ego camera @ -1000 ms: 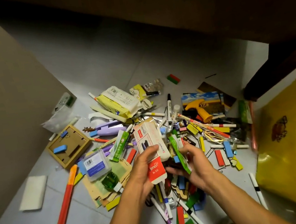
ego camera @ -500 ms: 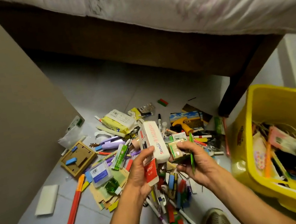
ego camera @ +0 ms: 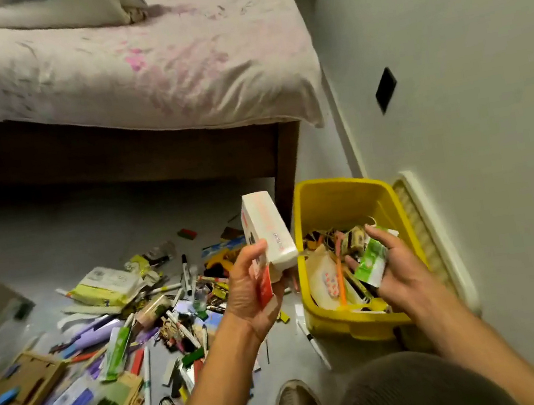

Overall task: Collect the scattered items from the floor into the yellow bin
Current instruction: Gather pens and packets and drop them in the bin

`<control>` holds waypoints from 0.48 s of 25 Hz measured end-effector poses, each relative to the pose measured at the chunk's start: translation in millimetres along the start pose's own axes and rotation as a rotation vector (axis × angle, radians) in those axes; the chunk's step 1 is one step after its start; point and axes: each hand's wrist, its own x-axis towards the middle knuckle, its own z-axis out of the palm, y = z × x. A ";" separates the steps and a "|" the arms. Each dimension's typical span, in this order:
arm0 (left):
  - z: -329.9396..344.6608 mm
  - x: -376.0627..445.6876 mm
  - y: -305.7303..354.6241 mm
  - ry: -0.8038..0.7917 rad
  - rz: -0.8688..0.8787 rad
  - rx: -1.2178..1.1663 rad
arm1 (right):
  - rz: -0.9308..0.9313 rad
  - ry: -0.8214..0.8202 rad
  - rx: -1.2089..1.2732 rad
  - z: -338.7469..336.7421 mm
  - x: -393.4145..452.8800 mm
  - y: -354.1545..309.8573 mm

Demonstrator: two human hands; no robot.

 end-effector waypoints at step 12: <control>-47.6 18.2 -24.9 0.539 -0.124 0.488 | -0.046 -0.083 -0.415 5.6 3.0 54.5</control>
